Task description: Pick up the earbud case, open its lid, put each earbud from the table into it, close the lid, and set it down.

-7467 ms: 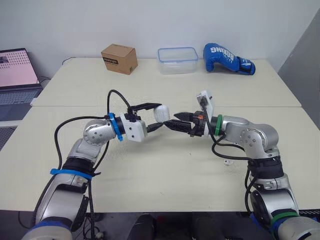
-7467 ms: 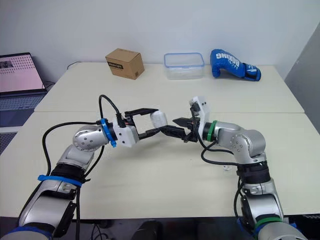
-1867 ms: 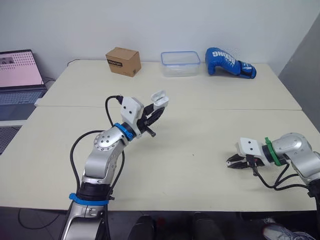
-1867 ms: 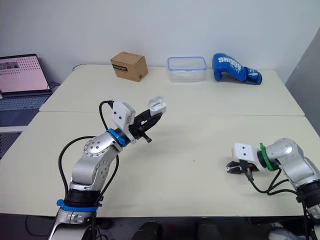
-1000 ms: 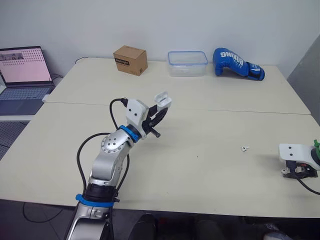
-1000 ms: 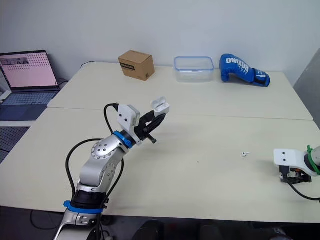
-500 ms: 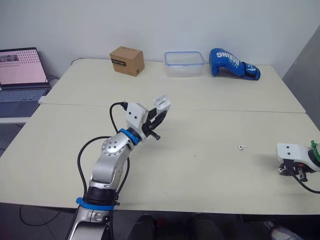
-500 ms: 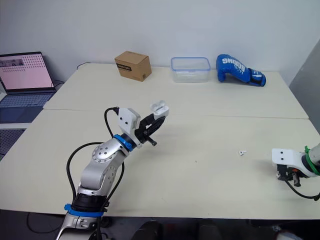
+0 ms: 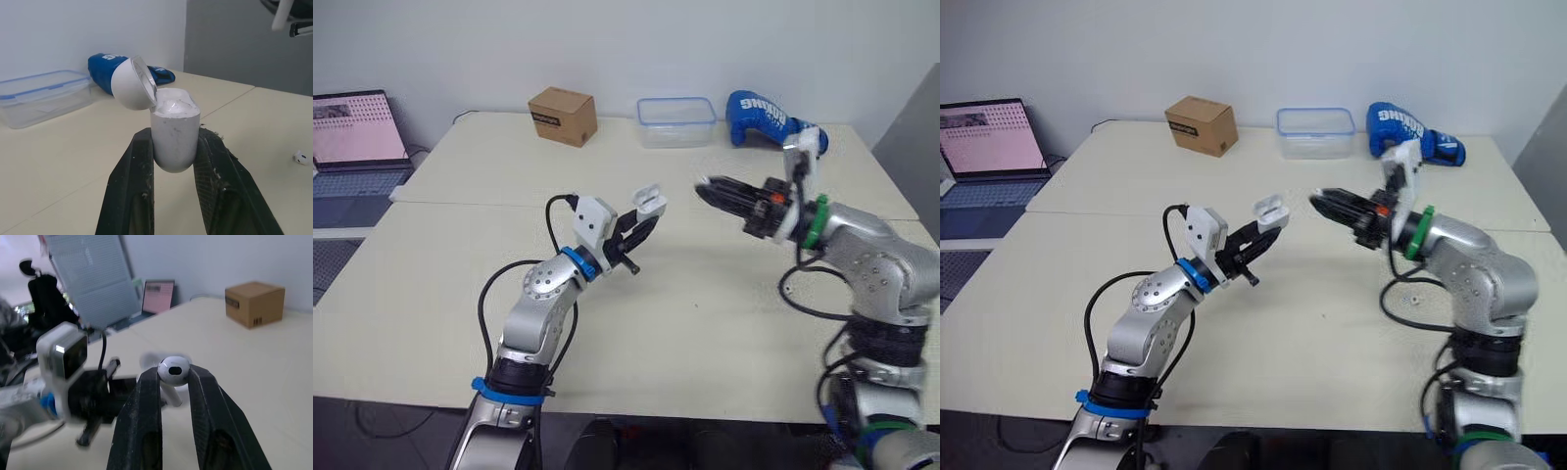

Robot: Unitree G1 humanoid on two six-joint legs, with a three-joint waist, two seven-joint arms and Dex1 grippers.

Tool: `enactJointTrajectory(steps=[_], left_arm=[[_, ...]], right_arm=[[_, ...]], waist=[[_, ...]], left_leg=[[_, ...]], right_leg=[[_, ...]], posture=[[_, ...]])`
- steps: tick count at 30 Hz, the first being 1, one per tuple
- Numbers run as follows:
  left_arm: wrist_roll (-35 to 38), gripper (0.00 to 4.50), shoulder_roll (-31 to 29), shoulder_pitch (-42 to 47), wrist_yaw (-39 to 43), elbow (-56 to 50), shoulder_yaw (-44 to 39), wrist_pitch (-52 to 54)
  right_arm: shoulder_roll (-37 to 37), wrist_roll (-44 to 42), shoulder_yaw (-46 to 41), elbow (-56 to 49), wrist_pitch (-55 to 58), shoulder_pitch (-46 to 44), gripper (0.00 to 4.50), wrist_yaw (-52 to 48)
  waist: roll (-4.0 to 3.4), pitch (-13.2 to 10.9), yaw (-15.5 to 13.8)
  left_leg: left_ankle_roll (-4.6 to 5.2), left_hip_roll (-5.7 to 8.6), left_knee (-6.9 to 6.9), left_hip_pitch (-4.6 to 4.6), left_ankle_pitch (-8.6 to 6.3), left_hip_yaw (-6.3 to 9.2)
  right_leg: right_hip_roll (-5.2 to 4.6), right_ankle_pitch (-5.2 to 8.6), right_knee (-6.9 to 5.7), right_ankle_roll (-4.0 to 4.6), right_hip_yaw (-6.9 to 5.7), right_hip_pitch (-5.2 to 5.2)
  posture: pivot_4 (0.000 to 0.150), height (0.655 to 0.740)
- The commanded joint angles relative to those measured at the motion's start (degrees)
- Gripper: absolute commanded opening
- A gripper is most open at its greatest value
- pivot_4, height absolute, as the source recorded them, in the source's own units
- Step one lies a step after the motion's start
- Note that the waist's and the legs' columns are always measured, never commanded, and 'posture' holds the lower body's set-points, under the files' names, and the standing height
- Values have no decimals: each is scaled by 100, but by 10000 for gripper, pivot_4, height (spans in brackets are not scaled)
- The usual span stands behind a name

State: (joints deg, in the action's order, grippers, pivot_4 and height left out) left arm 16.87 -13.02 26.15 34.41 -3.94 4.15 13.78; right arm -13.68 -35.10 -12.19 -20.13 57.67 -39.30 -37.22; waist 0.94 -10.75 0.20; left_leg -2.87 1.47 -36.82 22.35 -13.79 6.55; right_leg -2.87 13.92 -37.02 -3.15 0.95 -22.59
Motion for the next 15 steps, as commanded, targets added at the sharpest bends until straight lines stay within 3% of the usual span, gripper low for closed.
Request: enactJointTrajectory(steps=[1, 3, 15], left_arm=[[105, 7218, 60, 221, 31, -234, 27, 37], [89, 7218, 75, 275, 32, -227, 37, 62], [91, 7218, 128, 362, 16, -338, 122, 98]], right_arm=[[281, -43, 231, -291, -195, -128, 3848, 588], [336, 79, 484, -262, -419, -8, 3848, 640], [517, 279, 896, 253, -1029, 292, 3848, 1086]], waist=[[0, 1, -5], [-1, 1, -4], [-2, 1, 132]], left_leg=[[-1, 3, -8, 26, 1, 0], [-3, 12, -14, 55, 4, -5], [0, -4, -11, 43, 5, -12]], right_leg=[[-1, -1, -8, 0, 1, -27], [-10, -4, -22, -1, 6, -65], [5, -4, -42, 1, 8, -67]], posture=[[1500, 7400], [1500, 7400], [1500, 7400]])
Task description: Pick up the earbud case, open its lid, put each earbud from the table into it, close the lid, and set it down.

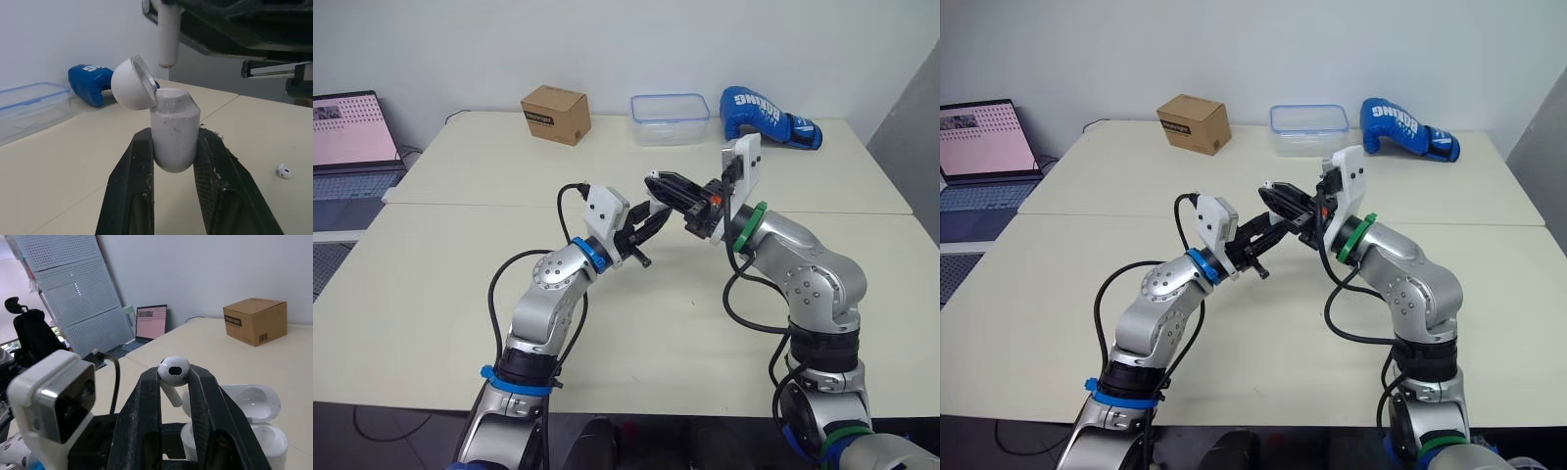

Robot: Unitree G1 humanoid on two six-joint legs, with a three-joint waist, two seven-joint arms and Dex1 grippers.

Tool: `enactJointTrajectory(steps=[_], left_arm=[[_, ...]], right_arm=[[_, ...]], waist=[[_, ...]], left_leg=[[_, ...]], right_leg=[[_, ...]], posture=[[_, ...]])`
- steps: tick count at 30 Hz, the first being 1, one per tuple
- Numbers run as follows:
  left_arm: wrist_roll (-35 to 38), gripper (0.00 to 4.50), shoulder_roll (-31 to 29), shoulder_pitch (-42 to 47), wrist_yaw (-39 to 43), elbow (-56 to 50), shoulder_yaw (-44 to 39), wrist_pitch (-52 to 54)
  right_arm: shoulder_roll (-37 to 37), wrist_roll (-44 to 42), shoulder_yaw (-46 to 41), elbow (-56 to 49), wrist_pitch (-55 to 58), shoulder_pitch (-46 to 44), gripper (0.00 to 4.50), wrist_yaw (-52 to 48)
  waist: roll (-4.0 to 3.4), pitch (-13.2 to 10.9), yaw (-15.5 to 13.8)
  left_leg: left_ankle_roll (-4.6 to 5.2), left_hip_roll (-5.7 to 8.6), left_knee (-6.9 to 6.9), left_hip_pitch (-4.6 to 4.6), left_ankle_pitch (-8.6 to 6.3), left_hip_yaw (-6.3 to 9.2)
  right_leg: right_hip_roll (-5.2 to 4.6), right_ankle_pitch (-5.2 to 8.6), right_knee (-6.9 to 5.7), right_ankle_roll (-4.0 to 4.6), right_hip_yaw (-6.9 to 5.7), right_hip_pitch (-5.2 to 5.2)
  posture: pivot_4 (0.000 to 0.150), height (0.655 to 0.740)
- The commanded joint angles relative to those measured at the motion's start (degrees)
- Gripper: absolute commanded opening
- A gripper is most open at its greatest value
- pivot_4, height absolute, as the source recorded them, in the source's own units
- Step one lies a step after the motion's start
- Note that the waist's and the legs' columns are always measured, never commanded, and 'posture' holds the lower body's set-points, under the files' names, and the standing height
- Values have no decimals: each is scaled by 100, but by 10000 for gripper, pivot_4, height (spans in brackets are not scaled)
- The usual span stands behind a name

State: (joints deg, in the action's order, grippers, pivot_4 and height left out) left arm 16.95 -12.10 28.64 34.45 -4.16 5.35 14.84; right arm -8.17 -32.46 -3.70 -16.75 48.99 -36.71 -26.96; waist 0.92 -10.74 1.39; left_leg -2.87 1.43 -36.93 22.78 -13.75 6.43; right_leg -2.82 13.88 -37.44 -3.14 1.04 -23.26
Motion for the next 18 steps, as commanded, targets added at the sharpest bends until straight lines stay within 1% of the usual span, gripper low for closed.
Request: enactJointTrajectory(steps=[1, 17, 18], left_arm=[[89, 7218, 39, 117, 17, -323, 3, -3], [89, 7218, 75, 172, 63, -282, 28, -47], [82, 7218, 82, 176, 58, -275, 32, -55]], right_arm=[[-60, 7, 66, -92, -176, 63, 3848, 66], [-263, 8, 200, -11, -250, 255, 3848, 197], [-245, 25, 218, 7, -267, 257, 7348, 230]], waist=[[-1, 0, 21], [-1, 0, 35], [-1, 0, 36]], left_leg=[[0, 1, 0, 1, 0, -2], [0, -2, 0, -7, 0, -2], [0, -2, 0, -7, 0, -2]], right_leg=[[0, 0, -7, 0, 4, -5], [4, 3, -26, 2, 5, -7], [4, 3, -26, 2, 5, -7]], posture=[[1500, 7400], [1500, 7400], [1500, 7400]])
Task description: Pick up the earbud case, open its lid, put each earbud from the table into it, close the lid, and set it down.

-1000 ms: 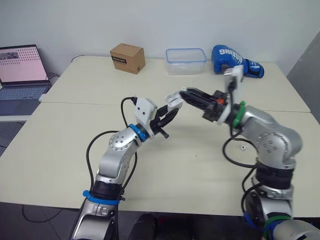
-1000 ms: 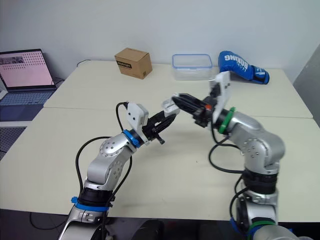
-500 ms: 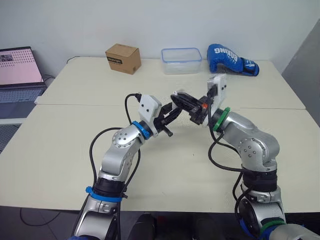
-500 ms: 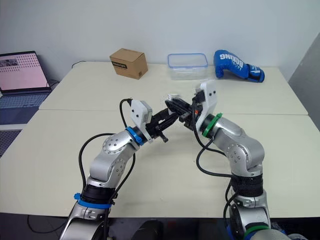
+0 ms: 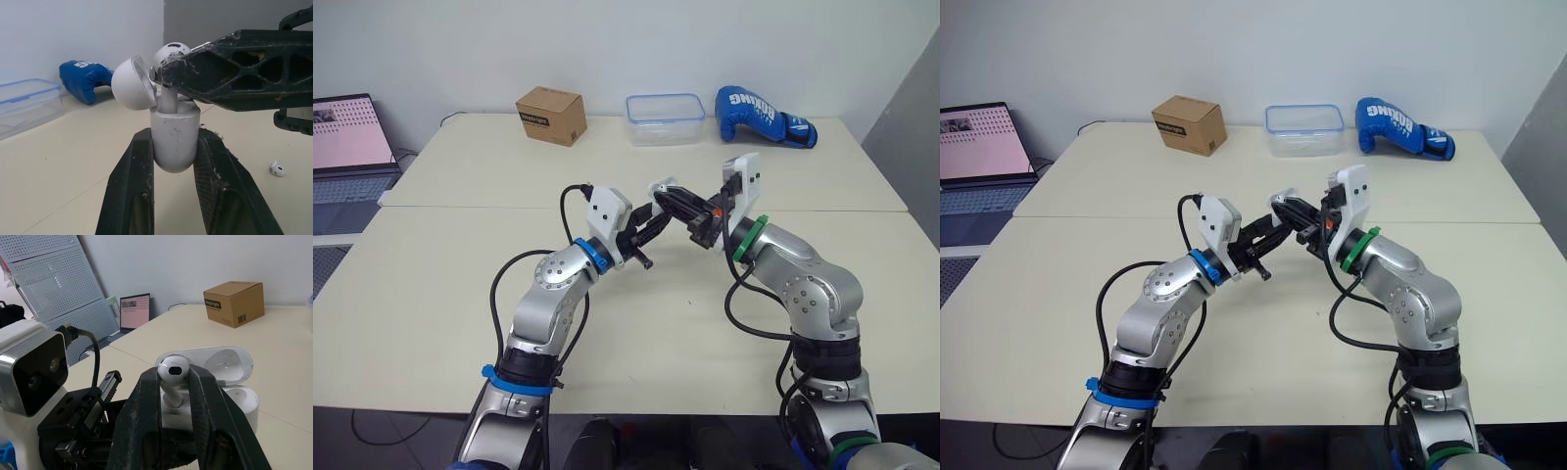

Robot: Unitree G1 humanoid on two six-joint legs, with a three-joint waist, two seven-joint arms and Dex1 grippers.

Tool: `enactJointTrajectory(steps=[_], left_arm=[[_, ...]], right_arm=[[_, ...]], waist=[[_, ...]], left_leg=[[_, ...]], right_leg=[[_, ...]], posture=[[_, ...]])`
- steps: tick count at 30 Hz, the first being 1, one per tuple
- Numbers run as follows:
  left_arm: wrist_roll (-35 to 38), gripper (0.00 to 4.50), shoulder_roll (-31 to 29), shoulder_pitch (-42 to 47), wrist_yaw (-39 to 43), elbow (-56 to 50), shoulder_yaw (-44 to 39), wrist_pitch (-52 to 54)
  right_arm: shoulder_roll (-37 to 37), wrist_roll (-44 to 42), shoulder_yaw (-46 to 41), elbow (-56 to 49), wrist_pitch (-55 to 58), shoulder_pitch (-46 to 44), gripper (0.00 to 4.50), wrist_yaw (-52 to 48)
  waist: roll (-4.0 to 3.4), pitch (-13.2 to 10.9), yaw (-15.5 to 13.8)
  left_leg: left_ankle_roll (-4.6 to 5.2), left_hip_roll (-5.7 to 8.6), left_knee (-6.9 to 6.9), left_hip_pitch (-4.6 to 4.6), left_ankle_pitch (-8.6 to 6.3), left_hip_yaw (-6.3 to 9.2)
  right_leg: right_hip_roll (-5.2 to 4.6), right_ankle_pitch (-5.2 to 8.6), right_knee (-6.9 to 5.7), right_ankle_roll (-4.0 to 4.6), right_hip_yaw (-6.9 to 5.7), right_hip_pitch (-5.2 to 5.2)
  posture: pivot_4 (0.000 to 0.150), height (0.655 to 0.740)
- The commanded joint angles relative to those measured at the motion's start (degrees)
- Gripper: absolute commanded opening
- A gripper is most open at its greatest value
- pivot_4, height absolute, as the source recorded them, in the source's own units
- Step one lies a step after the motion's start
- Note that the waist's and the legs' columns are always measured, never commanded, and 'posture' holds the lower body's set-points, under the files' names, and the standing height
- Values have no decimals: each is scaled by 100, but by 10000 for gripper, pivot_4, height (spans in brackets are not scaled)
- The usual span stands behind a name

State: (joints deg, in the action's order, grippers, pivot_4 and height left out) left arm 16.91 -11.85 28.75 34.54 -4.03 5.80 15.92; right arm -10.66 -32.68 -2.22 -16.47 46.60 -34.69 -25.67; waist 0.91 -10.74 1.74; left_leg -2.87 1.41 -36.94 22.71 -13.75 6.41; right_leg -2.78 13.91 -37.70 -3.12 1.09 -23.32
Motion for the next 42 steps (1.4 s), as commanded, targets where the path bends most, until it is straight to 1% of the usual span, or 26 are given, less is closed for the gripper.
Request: enactJointTrajectory(steps=[1, 2, 9, 15, 26, 30, 32, 36, 39, 41, 42], left_arm=[[76, 7218, 66, 170, 45, -277, -10, -172], [69, 7218, 72, 174, 42, -270, -8, -177], [54, 7218, 74, 139, 51, -331, 5, -151], [60, 7218, 99, 134, 45, -371, 26, -113], [57, 7218, 66, 94, 36, -219, -69, -107], [120, 7218, -9, 96, -16, -147, -240, -57], [237, 7218, -61, 86, -118, -131, -483, 34], [400, 7218, -374, -3, -293, -141, -1075, 153], [375, 7218, -864, -203, -322, -116, -1558, 105], [385, 7218, -1107, -332, -306, -125, -1726, 107], [399, 7218, -1225, -415, -288, -161, -1809, 129]], right_arm=[[18, 65, 92, 2, -53, 50, 11539, 123], [27, 73, 108, 18, -68, 47, 13665, 143], [53, 71, 92, 113, -155, 25, 37893, 317], [13, 76, 19, 218, -239, 9, 37893, 443], [38, -230, -280, 205, -265, -164, 37893, 421], [40, -421, -475, 160, -269, -321, 37893, 429], [-26, -603, -636, 127, -216, -469, 37893, 413], [-347, -667, -721, 137, -142, -646, 37893, 320], [-840, -11, -185, 409, -389, -409, 37893, 59], [-890, 319, 110, 705, -648, -256, 37893, 10], [-809, 520, 267, 954, -870, -191, 39729, 18]], waist=[[0, 0, 0], [0, 0, 0], [0, 0, 0], [0, 0, 1], [0, 0, -2], [0, 0, -1], [0, 0, 1], [0, 0, 7], [-1, 0, 11], [0, 0, 14], [0, 0, 14]], left_leg=[[0, 0, 0, 0, 0, 0], [0, 0, 0, 0, 0, 0], [0, 0, 0, 0, 0, 0], [0, 0, 0, 0, 0, 0], [0, 0, 0, 1, 0, 0], [0, -3, 2, 0, 0, -1], [0, -3, 1, 0, 0, -1], [1, -9, 2, 0, 0, 0], [1, -9, 4, 0, 0, -1], [1, -10, 6, -2, -1, -3], [1, -9, 6, -2, -1, -3]], right_leg=[[0, 0, 0, 0, 0, 0], [0, 0, 0, 0, 0, 0], [0, 0, 0, 0, 1, 0], [0, 0, 0, 0, 0, 0], [0, 0, 1, 0, 1, 0], [2, 0, 1, 1, 1, -1], [3, 0, 1, 1, 2, -1], [8, 1, 0, 1, 1, -2], [8, 2, 1, 3, 1, -3], [8, 3, 2, 4, 2, -3], [8, 3, 2, 5, 2, -3]], posture=[[1500, 7400], [1500, 7400], [1500, 7400], [1500, 7400], [1500, 7400], [1500, 7400], [1500, 7400], [1500, 7400], [1500, 7400], [1500, 7400], [1500, 7400]])
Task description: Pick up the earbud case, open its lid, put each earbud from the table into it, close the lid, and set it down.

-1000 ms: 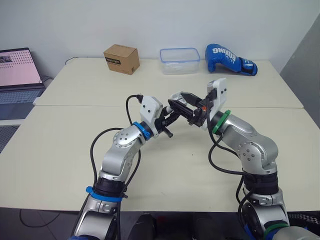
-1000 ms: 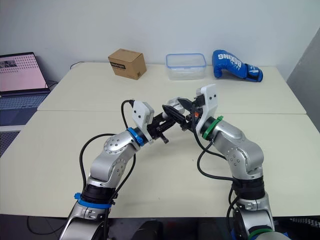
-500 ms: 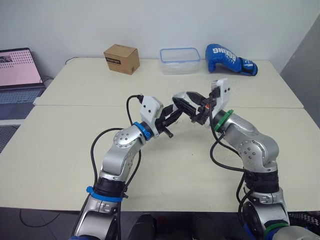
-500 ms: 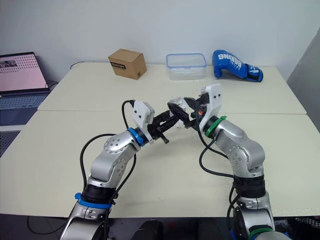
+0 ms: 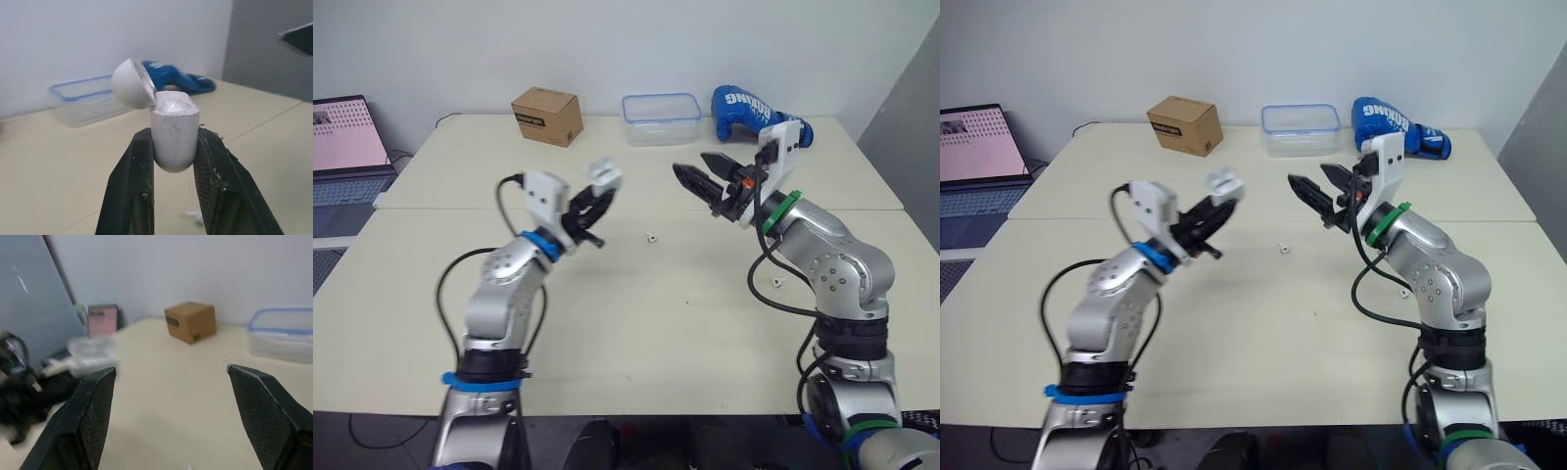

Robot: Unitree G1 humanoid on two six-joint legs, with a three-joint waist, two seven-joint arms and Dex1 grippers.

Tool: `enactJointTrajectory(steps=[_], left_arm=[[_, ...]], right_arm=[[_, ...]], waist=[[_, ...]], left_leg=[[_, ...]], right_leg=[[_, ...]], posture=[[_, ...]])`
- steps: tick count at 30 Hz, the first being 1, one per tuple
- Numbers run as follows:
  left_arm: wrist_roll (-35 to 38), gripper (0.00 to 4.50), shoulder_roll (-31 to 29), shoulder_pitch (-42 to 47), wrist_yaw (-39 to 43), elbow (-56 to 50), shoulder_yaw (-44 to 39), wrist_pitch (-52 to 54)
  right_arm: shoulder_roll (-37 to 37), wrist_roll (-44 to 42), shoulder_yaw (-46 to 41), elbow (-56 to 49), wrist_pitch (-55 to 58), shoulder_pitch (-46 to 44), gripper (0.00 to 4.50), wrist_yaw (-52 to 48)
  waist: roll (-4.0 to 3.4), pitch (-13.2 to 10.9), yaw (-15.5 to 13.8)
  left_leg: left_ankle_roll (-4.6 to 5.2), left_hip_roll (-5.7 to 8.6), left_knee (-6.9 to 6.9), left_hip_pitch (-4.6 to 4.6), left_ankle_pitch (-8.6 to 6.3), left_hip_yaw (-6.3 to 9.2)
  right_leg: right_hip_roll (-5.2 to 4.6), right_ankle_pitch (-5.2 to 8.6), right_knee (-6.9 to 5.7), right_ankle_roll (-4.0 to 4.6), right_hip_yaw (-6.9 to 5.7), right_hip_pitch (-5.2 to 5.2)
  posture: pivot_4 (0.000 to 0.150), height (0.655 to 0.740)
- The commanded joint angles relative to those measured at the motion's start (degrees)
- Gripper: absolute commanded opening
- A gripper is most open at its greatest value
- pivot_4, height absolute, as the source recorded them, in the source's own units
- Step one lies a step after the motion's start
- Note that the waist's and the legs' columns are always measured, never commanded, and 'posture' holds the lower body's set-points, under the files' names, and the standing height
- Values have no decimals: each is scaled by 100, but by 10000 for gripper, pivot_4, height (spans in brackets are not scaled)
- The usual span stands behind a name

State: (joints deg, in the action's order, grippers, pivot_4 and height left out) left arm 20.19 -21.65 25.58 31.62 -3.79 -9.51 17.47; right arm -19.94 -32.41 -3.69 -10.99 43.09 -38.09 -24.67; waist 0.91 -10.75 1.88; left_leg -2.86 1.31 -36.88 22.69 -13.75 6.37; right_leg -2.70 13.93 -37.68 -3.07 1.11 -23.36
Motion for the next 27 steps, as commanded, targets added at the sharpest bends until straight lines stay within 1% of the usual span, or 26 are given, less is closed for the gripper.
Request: enactJointTrajectory(steps=[1, 2, 3, 6, 8, 12, 17, 21, 24, 27], left_arm=[[90, 7218, -333, -164, 13, -231, -340, -2], [106, 7218, -404, -220, 13, -284, -390, 24], [113, 7218, -440, -250, 6, -323, -405, 38], [110, 7218, -475, -303, -25, -423, -401, 70], [85, 7218, -435, -348, -85, -537, -362, 98], [40, 7218, -360, -437, -213, -794, -239, 175], [68, 7218, -387, -525, -264, -938, -233, 240], [80, 7218, -429, -510, -274, -978, -269, 302], [78, 7218, -436, -486, -270, -986, -264, 335], [80, 7218, -436, -453, -264, -976, -240, 350]], right_arm=[[194, 681, 591, 639, -739, 183, 41684, -135], [285, 892, 794, 916, -962, 176, 44022, -188], [365, 1050, 930, 1142, -1145, 144, 44574, -234], [649, 1467, 1234, 1891, -1665, -41, 44574, -339], [925, 1827, 1440, 2728, -2035, -276, 44574, -260], [1356, 2243, 1451, 4050, -2639, -746, 44574, -67], [1623, 2541, 1436, 4837, -2941, -1013, 44574, -33], [1759, 2773, 1336, 5489, -2986, -1166, 44574, 273], [1784, 2779, 1177, 5691, -2843, -1180, 38558, 446], [1690, 2895, 1180, 5662, -2776, -1068, 27630, 515]], waist=[[0, 0, -1], [0, 0, -1], [0, 0, 3], [-1, -1, 2], [0, -1, 2], [-1, -1, -6], [-1, -1, -2], [-1, -1, 2], [-1, -1, 4], [-1, 0, -2]], left_leg=[[0, -1, 0, -1, 0, -1], [0, -2, -1, -1, 0, -2], [0, -2, -1, -2, 0, -2], [-1, -2, -2, -2, 1, -4], [-2, 0, -2, 0, 1, -3], [-3, -2, 1, -3, 1, -1], [-4, -1, 1, -1, 1, -2], [-4, -2, 2, -4, 2, -1], [-5, -2, 2, -6, 2, -2], [-5, -1, 2, -6, 2, -1]], right_leg=[[0, 0, -1, 0, 0, 1], [1, 0, -1, 0, 0, 0], [1, 0, -2, 1, 1, 0], [1, 0, -3, 1, 3, 0], [0, 0, -1, 1, 4, -1], [1, -1, -1, 2, 3, -1], [1, -2, -2, 3, 5, -5], [3, -2, -7, 4, 5, -6], [3, -2, -9, 4, 6, -5], [3, -2, -9, 4, 5, -4]], posture=[[1500, 7400], [1500, 7400], [1500, 7400], [1500, 7400], [1500, 7400], [1500, 7400], [1500, 7400], [1500, 7400], [1500, 7400], [1500, 7400]])
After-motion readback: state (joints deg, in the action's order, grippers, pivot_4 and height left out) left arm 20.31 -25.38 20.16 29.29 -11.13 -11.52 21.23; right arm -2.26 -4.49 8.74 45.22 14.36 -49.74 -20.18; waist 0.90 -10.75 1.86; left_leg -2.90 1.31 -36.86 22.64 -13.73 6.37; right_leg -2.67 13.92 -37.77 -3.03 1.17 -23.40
